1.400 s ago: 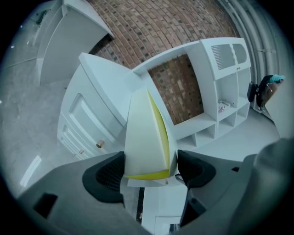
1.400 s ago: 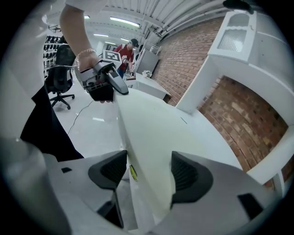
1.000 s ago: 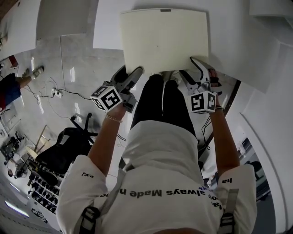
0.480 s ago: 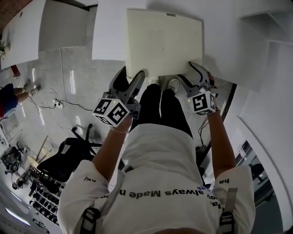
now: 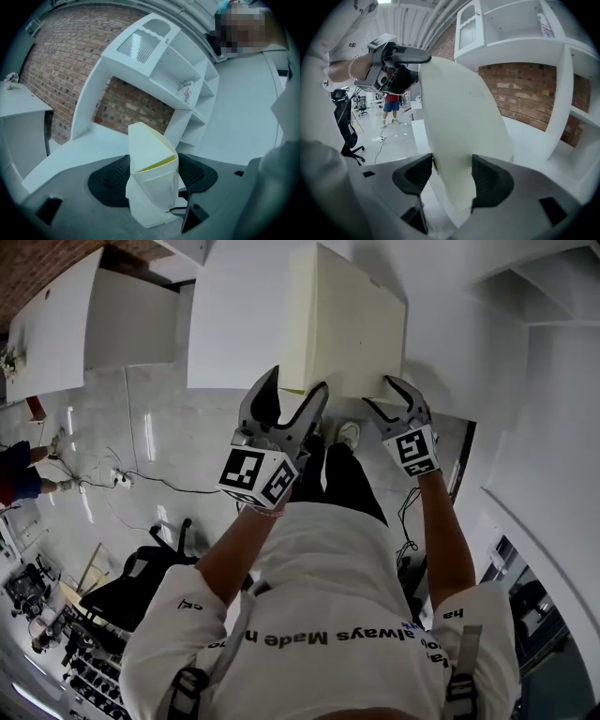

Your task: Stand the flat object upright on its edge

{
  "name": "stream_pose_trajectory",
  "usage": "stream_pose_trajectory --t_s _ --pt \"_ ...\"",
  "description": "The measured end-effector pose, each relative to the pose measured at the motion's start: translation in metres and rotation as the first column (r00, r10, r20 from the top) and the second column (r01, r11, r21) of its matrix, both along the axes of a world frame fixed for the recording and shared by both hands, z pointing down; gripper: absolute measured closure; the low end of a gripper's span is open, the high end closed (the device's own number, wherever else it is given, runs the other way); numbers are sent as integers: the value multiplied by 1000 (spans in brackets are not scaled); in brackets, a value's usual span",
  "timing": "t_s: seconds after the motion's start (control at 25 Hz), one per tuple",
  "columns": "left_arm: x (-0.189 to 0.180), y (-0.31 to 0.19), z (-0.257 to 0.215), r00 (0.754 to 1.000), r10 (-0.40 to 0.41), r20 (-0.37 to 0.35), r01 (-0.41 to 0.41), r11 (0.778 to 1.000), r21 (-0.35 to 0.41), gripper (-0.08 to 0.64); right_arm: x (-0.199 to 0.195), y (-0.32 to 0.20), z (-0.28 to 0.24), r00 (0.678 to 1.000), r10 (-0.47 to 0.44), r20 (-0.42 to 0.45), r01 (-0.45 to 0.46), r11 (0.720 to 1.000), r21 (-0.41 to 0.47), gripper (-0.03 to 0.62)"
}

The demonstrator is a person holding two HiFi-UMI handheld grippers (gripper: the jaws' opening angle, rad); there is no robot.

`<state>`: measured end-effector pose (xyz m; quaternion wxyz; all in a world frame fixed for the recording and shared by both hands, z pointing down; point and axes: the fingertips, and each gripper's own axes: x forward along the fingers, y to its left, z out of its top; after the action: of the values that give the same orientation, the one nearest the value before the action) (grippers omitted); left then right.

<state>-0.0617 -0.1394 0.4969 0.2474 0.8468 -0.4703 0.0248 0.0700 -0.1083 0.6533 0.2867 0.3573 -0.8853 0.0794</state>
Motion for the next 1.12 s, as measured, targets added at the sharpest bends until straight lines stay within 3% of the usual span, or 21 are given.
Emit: stream_pose_trajectory --t_s 0.24,0.72,1.12 --pt "41 -17 -19 997 39 66 -44 996 75 238 19 -15 -2 997 60 41 -59 998 -17 330" --pt "123 -56 -35 982 110 155 -132 981 141 250 74 -51 4 980 168 104 -167 986 -23 336" --pt "185 -96 -43 978 143 152 -169 971 172 256 115 -92 8 960 238 149 -237 971 -21 353"
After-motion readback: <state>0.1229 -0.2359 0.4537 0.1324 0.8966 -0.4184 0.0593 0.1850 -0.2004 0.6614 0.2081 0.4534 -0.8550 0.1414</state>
